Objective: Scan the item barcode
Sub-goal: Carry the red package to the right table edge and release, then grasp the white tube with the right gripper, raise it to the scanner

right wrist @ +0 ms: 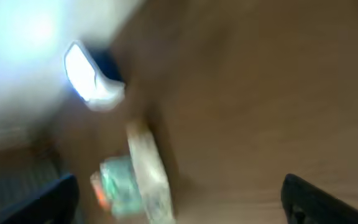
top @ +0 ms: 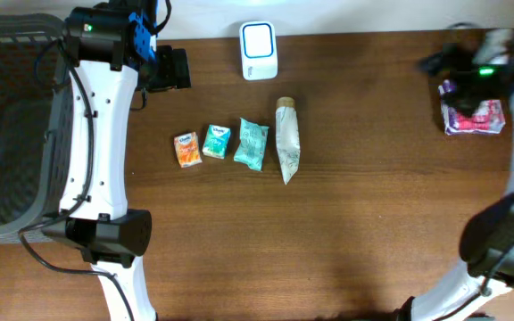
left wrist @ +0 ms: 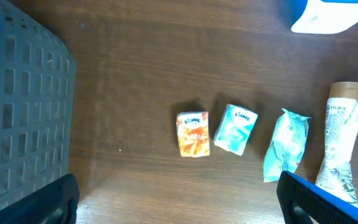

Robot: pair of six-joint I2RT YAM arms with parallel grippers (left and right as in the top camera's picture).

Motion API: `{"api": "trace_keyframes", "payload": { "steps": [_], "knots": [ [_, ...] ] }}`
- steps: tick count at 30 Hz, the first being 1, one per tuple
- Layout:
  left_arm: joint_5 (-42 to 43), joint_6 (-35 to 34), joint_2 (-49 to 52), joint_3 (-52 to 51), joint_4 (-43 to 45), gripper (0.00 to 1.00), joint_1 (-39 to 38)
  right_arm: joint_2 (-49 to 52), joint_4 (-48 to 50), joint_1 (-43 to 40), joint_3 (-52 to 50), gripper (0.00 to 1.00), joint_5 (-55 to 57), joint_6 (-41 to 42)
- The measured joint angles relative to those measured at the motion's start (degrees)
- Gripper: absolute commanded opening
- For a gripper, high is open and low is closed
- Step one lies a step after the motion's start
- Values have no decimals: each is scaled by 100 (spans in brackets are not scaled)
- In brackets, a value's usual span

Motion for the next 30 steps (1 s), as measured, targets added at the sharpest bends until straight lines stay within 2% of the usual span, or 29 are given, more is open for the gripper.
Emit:
{"api": "trace_keyframes", "payload": {
  "steps": [2, 9, 12, 18, 25, 26, 29, 30],
  "knots": [
    [-2, 0, 0, 0, 0, 99, 0, 122, 24, 804, -177, 99, 4, -518],
    [-2, 0, 0, 0, 0, 99, 0, 1056, 201, 3018, -221, 99, 1322, -887],
    [0, 0, 0, 0, 0, 99, 0, 1554, 372, 3480, -225, 99, 1526, -885],
    [-2, 0, 0, 0, 0, 99, 0, 1899, 380, 3565, -232, 99, 1670, -887],
    [-2, 0, 0, 0, 0, 99, 0, 2164, 546, 3565, -234, 25, 1784, -811],
    [0, 0, 0, 0, -2, 99, 0, 2164, 562, 3565, -234, 24, 1794, -813],
    [0, 0, 0, 0, -2, 99, 0, 2179, 584, 3560, -236, 10, 1781, -793],
    [0, 0, 0, 0, 0, 99, 0, 2179, 564, 3560, -227, 8, 1751, -787]
  ]
}}
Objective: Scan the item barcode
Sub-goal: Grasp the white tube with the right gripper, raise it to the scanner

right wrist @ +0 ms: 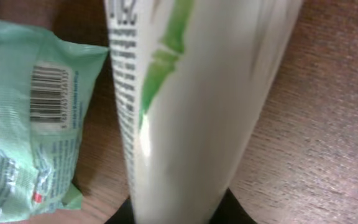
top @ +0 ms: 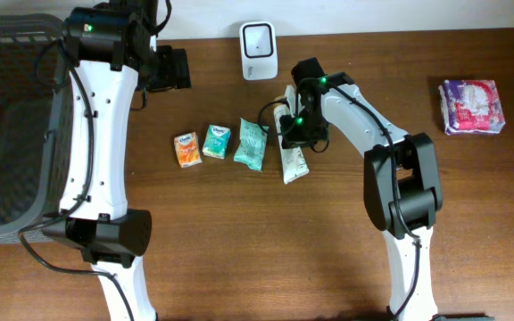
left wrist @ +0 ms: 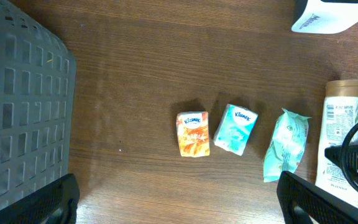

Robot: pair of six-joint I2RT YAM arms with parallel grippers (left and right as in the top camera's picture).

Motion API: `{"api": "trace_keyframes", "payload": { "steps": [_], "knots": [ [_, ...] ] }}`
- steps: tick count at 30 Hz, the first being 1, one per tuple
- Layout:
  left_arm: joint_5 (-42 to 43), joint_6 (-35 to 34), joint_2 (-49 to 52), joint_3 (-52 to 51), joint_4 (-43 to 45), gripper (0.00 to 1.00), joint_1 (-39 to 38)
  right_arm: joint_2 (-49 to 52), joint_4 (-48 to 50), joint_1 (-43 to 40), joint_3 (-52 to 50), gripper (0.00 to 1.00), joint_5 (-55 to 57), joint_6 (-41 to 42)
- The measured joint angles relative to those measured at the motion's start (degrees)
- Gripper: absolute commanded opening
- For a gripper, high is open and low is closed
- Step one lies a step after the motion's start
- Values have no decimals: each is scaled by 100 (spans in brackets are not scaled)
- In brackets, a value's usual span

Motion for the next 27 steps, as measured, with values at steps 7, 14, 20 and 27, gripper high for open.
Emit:
{"api": "trace_keyframes", "payload": {
  "steps": [7, 14, 20, 27],
  "knots": [
    [-2, 0, 0, 0, 0, 99, 0, 72, -977, 0, 514, 24, 48, 0],
    [0, 0, 0, 0, 0, 99, 0, 79, -1458, 0, 809, 50, 109, -422],
    [0, 0, 0, 0, 0, 99, 0, 79, -1161, -83, 809, 64, 343, -527],
    [-2, 0, 0, 0, 0, 99, 0, 81, -422, -398, 81, 43, -365, -533]
  ]
}}
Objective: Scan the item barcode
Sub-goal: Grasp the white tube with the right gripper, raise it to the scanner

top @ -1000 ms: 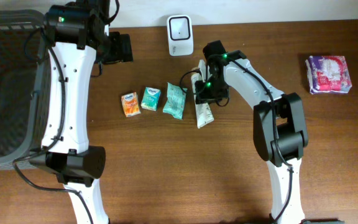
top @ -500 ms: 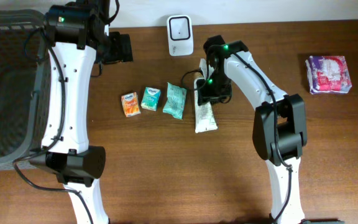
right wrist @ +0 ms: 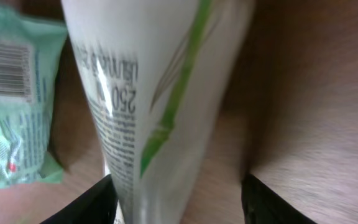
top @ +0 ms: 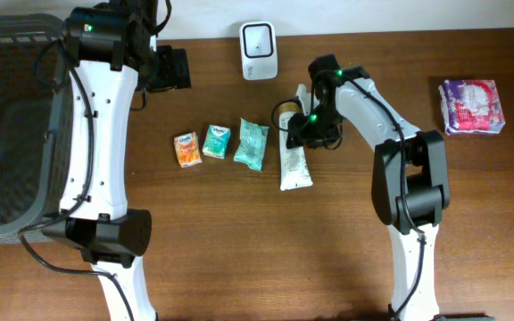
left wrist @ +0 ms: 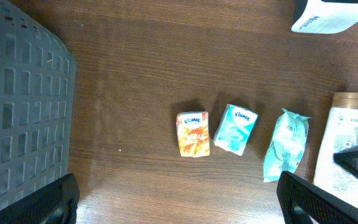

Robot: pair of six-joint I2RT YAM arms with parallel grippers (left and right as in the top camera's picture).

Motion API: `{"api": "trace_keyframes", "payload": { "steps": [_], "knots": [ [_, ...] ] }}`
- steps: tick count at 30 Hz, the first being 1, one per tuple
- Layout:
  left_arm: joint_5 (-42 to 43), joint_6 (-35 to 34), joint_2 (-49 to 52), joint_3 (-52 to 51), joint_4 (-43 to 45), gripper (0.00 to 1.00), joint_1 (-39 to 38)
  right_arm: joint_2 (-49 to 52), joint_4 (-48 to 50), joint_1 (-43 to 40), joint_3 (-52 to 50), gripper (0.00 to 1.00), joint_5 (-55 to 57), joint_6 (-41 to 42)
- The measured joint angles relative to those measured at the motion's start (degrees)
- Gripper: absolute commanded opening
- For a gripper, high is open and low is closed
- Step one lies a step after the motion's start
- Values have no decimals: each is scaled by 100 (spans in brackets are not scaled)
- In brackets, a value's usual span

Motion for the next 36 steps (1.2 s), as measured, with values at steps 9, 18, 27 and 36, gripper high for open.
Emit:
{"api": "trace_keyframes", "payload": {
  "steps": [9, 18, 27, 36],
  "knots": [
    [2, 0, 0, 0, 0, 99, 0, -35, 509, -61, -339, 4, -1589, 9],
    [2, 0, 0, 0, 0, 99, 0, -153, 509, -339, 1250, 4, -4288, -358],
    [2, 0, 0, 0, 0, 99, 0, -984, 776, -339, 1419, 4, -4638, -872],
    [0, 0, 0, 0, 0, 99, 0, -1001, 636, -339, 1421, 4, -4677, -1021]
  ]
}}
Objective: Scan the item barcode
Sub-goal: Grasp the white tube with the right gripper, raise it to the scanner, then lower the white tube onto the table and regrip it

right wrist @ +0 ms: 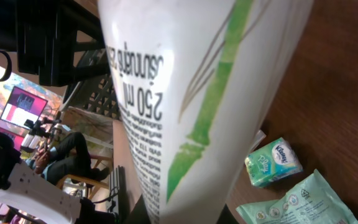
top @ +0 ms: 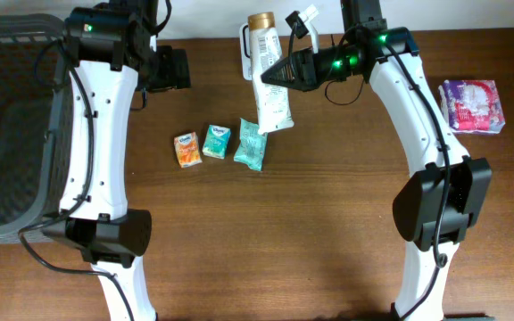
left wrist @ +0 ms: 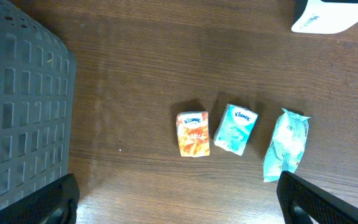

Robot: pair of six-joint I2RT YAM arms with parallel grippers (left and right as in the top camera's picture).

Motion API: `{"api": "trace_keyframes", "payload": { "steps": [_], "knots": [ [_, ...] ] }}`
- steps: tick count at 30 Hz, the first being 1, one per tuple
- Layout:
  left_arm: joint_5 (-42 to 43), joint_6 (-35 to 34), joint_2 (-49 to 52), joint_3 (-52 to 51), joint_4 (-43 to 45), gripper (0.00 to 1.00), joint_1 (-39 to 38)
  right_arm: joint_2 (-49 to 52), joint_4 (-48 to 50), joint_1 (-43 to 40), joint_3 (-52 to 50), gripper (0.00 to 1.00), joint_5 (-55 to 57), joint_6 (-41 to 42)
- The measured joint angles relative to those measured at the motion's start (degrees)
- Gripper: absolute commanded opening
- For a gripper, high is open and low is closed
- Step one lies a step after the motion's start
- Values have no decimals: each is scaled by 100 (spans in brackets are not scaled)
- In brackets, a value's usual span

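A white tube printed with green bamboo (top: pixel 270 85), tan cap on top, hangs above the table's back edge, in front of the white barcode scanner (left wrist: pixel 328 18). My right gripper (top: pixel 281 73) is shut on its middle. The tube (right wrist: pixel 191 93) fills the right wrist view, its "250 ml" print facing the camera and no barcode showing. In the overhead view it covers most of the scanner. My left gripper (left wrist: pixel 176 205) hangs open and empty high over the back left of the table.
On the table lie an orange tissue pack (top: pixel 186 149), a teal tissue pack (top: pixel 216 141) and a green wipes pack (top: pixel 252 144) in a row. A grey basket (top: pixel 7 134) stands at the left. A purple pack (top: pixel 473 105) lies at the far right.
The tube lay on the table with my right gripper at its upper part. Now the gripper holds it off the table, up by the scanner. The left arm has not moved.
My right gripper was first at the far right by the purple pack, with the tube lying beside the wipes pack. Then it was down on the tube, which had shifted slightly a second later. Now the tube is held up in front of the scanner.
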Motion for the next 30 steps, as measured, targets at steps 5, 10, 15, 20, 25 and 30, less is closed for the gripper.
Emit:
{"api": "trace_keyframes", "payload": {
  "steps": [5, 10, 15, 20, 25, 30],
  "knots": [
    [2, 0, 0, 0, 0, 99, 0, 0, -2, 0, 0, 4, 55, 120],
    [2, 0, 0, 0, 0, 99, 0, 0, -2, 0, 0, 4, 103, 179],
    [0, 0, 0, 0, -2, 99, 0, 0, -310, 0, 0, 4, 501, 214],
    [-2, 2, 0, 0, 2, 99, 0, 0, -1303, 81, 11, 4, 3410, 1023],
    [0, 0, 0, 0, 0, 99, 0, 4, -2065, 286, -426, 4, 6725, 1661],
    [2, 0, 0, 0, -7, 99, 0, 22, -1235, 313, -2238, 8, 8859, 2542]
  ]
}}
